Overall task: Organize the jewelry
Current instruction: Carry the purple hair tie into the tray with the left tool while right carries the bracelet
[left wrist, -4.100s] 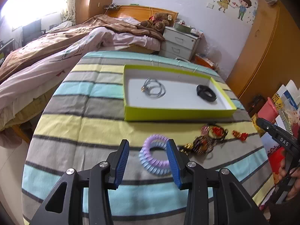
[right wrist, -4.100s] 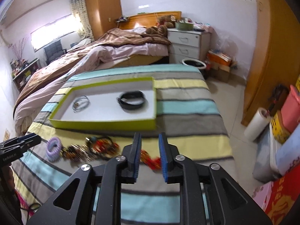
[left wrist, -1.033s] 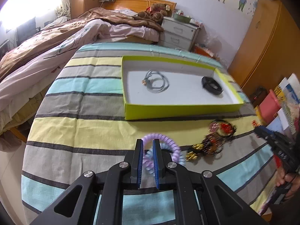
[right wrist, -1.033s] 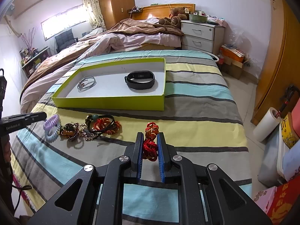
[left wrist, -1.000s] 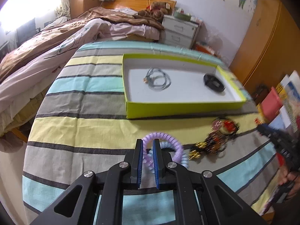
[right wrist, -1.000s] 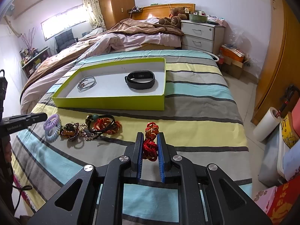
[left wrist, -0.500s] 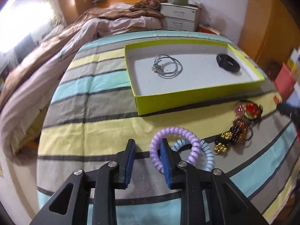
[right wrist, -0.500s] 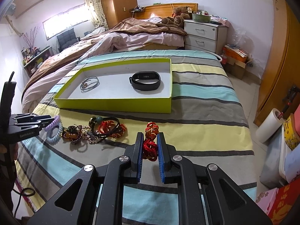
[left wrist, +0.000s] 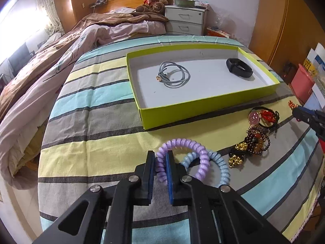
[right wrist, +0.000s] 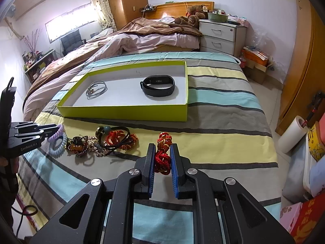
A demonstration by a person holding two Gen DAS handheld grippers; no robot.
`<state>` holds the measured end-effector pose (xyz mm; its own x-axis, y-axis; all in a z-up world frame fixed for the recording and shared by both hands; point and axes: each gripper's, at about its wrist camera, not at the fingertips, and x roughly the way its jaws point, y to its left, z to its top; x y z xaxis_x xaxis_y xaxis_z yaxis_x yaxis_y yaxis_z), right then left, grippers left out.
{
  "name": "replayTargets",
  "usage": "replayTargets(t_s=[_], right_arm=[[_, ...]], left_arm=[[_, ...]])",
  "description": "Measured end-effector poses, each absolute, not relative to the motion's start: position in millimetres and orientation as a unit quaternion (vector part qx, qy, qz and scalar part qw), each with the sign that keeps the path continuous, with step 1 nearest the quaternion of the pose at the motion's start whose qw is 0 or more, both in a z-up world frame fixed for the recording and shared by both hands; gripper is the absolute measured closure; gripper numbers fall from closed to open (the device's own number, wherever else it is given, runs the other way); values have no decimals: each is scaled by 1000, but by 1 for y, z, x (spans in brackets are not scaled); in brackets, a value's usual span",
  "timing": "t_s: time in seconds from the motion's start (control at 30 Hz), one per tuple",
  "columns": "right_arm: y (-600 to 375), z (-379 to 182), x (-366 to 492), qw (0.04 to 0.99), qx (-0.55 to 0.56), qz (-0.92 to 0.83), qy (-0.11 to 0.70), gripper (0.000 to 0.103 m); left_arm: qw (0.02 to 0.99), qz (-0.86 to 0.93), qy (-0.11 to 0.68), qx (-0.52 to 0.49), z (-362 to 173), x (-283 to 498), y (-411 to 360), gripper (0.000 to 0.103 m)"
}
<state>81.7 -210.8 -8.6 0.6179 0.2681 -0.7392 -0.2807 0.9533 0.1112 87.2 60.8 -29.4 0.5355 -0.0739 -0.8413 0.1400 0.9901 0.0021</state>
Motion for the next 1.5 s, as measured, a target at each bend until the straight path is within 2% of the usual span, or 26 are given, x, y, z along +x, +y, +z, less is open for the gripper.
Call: replayTargets(t_s=[0.5,0.83,1.13,1.5], right_arm=[[-208,9,84,905,-8,155,395,88],[-186,32,114,910,-13,174,376,88],[-153,35,167,903,-27,196,382,88],[-123,5,223,881,-39,202,427,88]], left_arm=[[894,-76,442,-8,1,81,70,93],[902,-79,424,-14,28,108,73,93],[896,-88,433,-41,25,149,70,93],[885,-78,455,-63,-3,183,63,93]])
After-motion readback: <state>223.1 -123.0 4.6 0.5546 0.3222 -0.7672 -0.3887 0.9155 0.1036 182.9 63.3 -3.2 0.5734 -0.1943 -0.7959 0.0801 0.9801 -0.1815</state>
